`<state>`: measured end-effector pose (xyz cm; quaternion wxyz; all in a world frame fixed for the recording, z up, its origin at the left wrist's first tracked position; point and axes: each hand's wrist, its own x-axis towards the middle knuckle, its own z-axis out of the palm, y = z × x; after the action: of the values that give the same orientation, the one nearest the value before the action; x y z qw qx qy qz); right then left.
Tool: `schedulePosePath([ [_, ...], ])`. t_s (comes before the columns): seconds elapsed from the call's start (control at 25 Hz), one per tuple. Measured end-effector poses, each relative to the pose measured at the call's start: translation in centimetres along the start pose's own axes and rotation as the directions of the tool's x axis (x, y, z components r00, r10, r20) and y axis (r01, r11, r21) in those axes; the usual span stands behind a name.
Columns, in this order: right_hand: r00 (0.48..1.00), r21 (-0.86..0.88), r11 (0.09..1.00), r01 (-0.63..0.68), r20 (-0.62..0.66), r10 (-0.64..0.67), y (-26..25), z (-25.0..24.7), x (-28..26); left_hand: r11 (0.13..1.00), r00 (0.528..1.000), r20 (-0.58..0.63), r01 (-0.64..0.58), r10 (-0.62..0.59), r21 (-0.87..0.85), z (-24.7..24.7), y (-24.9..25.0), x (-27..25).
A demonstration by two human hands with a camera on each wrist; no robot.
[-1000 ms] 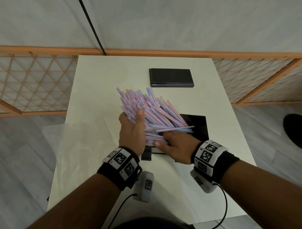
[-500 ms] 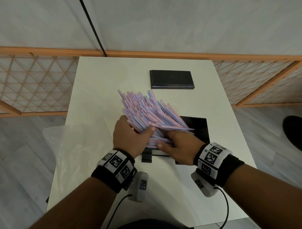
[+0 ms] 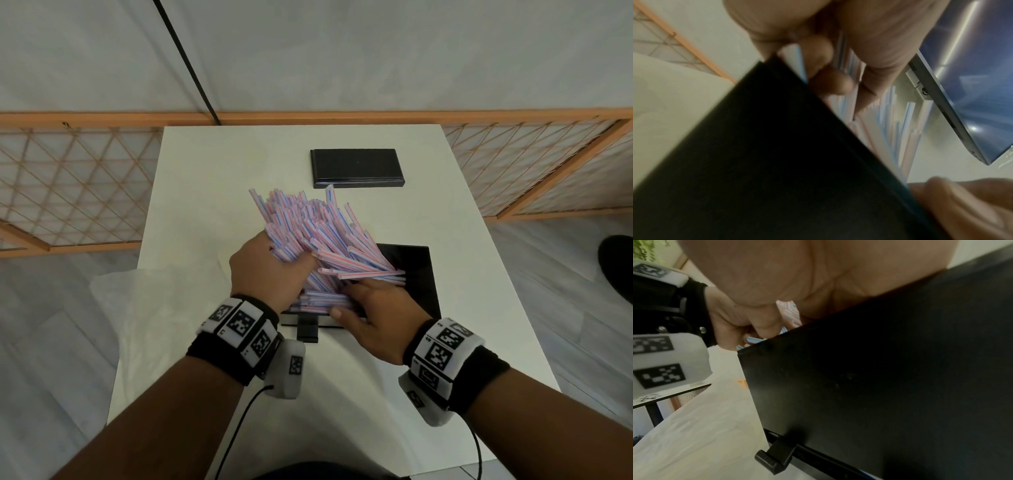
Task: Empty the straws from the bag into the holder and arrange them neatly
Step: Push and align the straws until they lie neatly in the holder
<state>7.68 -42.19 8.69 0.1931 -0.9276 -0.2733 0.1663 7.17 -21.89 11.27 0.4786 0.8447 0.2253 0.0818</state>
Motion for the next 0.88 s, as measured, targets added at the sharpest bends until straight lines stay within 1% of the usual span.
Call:
schedulePosePath([
  [0.08, 1.000, 0.005, 1.000, 0.008, -0.019, -0.008, -0.2, -0.3, -0.2, 1.000, 1.000, -0.016, 0.007, -0.007, -0.021, 0.0, 0.3, -0.1],
  [0.16, 0.999, 0.013, 1.000, 0.010, -0.032, -0.009, -0.4, -0.6, -0.6, 0.999, 0.997, -0.073, -0.002, -0.002, -0.052, -0.4, 0.3, -0.3],
  [0.28, 0.999, 0.038, 0.999, -0.022, -0.028, 0.023, -0.4, -0.9, -0.9, 0.991, 0.990, -0.125, -0.073, 0.059, -0.110, -0.7, -0.3, -0.8],
  [0.44, 0.999, 0.082, 0.997, -0.003, -0.048, 0.007, -0.4, -1.0, -1.2, 0.969, 0.977, -0.132, -0.189, 0.169, -0.159, -0.8, -1.5, -1.9],
  [0.48, 0.999, 0.083, 0.996, -0.017, -0.043, 0.021, -0.3, -1.1, -1.3, 0.960, 0.975, -0.142, -0.197, 0.171, -0.197, -0.9, -2.0, -1.9],
  [0.52, 0.998, 0.081, 0.996, -0.029, -0.045, 0.033, 0.0, -1.3, -1.5, 0.954, 0.977, -0.160, -0.177, 0.141, -0.242, -0.8, -2.4, -1.8],
  [0.56, 0.998, 0.079, 0.996, -0.037, -0.051, 0.041, 0.2, -1.5, -1.6, 0.951, 0.981, -0.179, -0.129, 0.080, -0.282, -0.8, -2.6, -1.7],
  [0.6, 0.997, 0.076, 0.996, -0.041, -0.055, 0.045, 0.5, -1.6, -1.8, 0.941, 0.982, -0.188, -0.056, -0.008, -0.334, -0.8, -2.6, -1.5],
  [0.64, 0.997, 0.067, 0.997, -0.042, -0.059, 0.046, 0.6, -1.8, -2.1, 0.906, 0.979, -0.174, 0.020, -0.103, -0.422, -0.8, -2.4, -1.4],
  [0.68, 0.997, 0.050, 0.998, -0.044, -0.066, 0.048, 0.8, -1.8, -2.3, 0.842, 0.971, -0.143, 0.086, -0.190, -0.532, -0.7, -2.1, -1.3],
  [0.72, 0.995, 0.026, 0.998, -0.051, -0.082, 0.053, 0.9, -1.9, -2.5, 0.757, 0.965, -0.087, 0.138, -0.249, -0.639, -0.5, -1.7, -1.3],
  [0.76, 0.993, 0.012, 0.999, -0.053, -0.102, 0.054, 0.9, -1.9, -2.6, 0.681, 0.961, -0.022, 0.178, -0.274, -0.710, -0.2, -1.3, -1.4],
  [0.8, 0.992, 0.027, 0.999, -0.039, -0.117, 0.041, 0.8, -2.0, -2.6, 0.642, 0.961, 0.023, 0.201, -0.274, -0.740, 0.2, -1.2, -1.5],
  [0.84, 0.994, 0.070, 0.998, -0.001, -0.112, 0.009, 0.5, -1.8, -2.6, 0.634, 0.965, 0.049, 0.207, -0.256, -0.745, 0.5, -0.9, -1.7],
  [0.88, 0.996, 0.113, 0.992, 0.056, -0.082, -0.047, 0.0, -1.7, -2.4, 0.640, 0.971, 0.052, 0.192, -0.231, -0.744, 0.8, -1.0, -1.6],
])
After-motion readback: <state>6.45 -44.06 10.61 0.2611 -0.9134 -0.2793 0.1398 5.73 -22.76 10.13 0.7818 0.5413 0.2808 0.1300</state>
